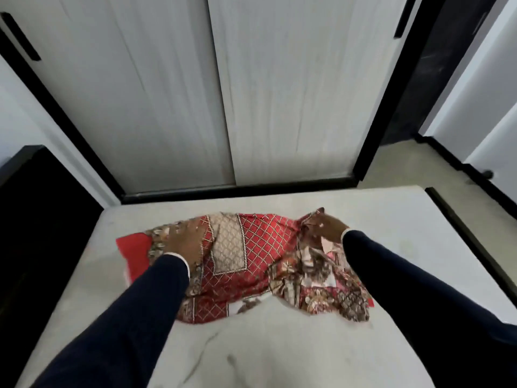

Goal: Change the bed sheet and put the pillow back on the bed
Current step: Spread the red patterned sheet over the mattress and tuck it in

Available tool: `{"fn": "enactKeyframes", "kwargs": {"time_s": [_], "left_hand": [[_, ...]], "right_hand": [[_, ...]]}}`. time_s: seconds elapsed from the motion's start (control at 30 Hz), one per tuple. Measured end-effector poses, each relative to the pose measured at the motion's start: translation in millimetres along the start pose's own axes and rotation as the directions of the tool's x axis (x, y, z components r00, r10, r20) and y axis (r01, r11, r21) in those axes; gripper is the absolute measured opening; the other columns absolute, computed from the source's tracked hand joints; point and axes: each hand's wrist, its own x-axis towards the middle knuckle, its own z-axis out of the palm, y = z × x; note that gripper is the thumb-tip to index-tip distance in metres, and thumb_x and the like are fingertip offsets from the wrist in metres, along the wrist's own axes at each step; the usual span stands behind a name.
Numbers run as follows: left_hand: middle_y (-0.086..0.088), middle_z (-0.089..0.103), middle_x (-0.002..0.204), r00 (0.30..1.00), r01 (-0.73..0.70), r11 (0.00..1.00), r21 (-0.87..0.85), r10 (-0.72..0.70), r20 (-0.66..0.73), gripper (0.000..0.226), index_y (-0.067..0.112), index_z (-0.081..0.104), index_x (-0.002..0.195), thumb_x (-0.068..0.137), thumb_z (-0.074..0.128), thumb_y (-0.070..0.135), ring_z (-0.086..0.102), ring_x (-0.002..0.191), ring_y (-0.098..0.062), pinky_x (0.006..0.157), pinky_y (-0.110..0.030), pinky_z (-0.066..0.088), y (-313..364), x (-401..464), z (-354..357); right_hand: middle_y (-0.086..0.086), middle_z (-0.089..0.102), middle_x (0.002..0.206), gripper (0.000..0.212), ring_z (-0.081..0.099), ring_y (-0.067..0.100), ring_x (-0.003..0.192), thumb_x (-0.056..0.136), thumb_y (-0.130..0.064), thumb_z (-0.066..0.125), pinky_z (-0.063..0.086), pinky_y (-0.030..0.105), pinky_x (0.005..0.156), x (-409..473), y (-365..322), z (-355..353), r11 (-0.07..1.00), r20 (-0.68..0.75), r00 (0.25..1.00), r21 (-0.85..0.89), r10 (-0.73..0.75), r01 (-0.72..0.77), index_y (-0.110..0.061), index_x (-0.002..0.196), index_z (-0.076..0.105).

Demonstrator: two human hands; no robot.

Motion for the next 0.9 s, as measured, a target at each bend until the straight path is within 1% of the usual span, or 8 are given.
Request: {"fn": "enactKeyframes", "kwargs": {"time_s": [0.07,0.17,0.33,0.5,0.6,0.7,0.83,0.9], "left_hand": [[-0.004,0.037,0.154,0.985,-0.028,0.999,-0.024,0.031,0.171,0.059,0.024,0.043,0.142,0.086,0.049,0.005,0.042,0.139,-0.032,0.113,-0.055,0.035,13,-32,44],[-0.001,0.037,0.153,0.909,0.029,0.992,-0.121,0.024,0.415,0.050,0.024,0.047,0.139,0.090,0.055,0.020,0.046,0.135,-0.027,0.111,-0.049,0.035,28,-76,82],[-0.004,0.039,0.149,0.848,0.126,0.971,-0.201,-0.001,0.531,0.044,0.024,0.048,0.135,0.092,0.054,0.026,0.043,0.136,-0.028,0.106,-0.042,0.036,39,-114,129],[-0.003,0.043,0.145,0.800,0.317,0.870,-0.379,-0.030,0.599,0.046,0.025,0.045,0.137,0.093,0.058,0.026,0.052,0.125,-0.029,0.102,-0.043,0.042,38,-121,181],[-0.012,0.037,0.152,0.772,0.521,0.635,-0.571,-0.065,0.632,0.061,0.018,0.034,0.148,0.092,0.060,0.019,0.047,0.134,-0.031,0.108,-0.039,0.039,35,-114,229],[-0.016,0.041,0.147,0.692,0.719,0.243,-0.652,-0.161,0.704,0.059,0.012,0.032,0.147,0.095,0.059,0.008,0.042,0.137,-0.030,0.105,-0.033,0.037,38,-103,259],[-0.009,0.051,0.138,0.635,0.729,-0.149,-0.668,-0.216,0.741,0.054,0.018,0.030,0.146,0.099,0.054,0.007,0.052,0.123,-0.024,0.092,-0.032,0.045,46,-91,297],[-0.007,0.056,0.125,0.595,0.680,-0.383,-0.625,-0.210,0.776,0.052,0.020,0.029,0.141,0.098,0.053,0.004,0.059,0.104,-0.017,0.072,-0.027,0.056,51,-87,314]], "right_hand": [[0.008,0.065,0.123,0.031,0.061,0.025,0.115,0.095,-0.017,0.065,0.045,0.032,0.100,-4,19,38,0.979,0.225,0.974,-0.202,0.024,0.022,-0.013,0.125,0.062],[0.003,0.063,0.129,0.031,0.059,0.023,0.122,0.097,-0.020,0.059,0.042,0.030,0.102,-9,37,85,0.937,0.411,0.911,-0.327,0.027,0.119,-0.015,0.128,0.062],[0.009,0.066,0.124,0.028,0.062,0.026,0.115,0.095,-0.013,0.059,0.044,0.025,0.086,7,53,150,0.933,0.481,0.875,-0.336,0.056,0.125,-0.013,0.122,0.065],[0.005,0.066,0.116,0.024,0.057,0.024,0.114,0.095,-0.016,0.059,0.042,0.031,0.100,39,61,220,0.933,0.520,0.851,-0.340,0.078,0.123,-0.016,0.119,0.063],[0.006,0.066,0.114,0.026,0.058,0.024,0.111,0.096,-0.016,0.060,0.041,0.029,0.099,55,64,267,0.949,0.520,0.849,-0.302,0.088,0.087,-0.014,0.121,0.062],[0.009,0.064,0.122,0.034,0.059,0.026,0.116,0.097,-0.019,0.060,0.039,0.026,0.093,65,70,311,0.968,0.519,0.846,-0.249,0.123,0.012,-0.014,0.130,0.055],[0.011,0.059,0.131,0.043,0.056,0.028,0.121,0.097,-0.020,0.059,0.040,0.030,0.099,80,76,363,0.972,0.498,0.849,-0.225,0.178,-0.072,-0.011,0.138,0.047],[0.015,0.052,0.138,0.050,0.053,0.030,0.126,0.096,-0.019,0.060,0.040,0.033,0.103,85,81,387,0.968,0.499,0.845,-0.240,0.191,-0.076,-0.008,0.142,0.043]]}}
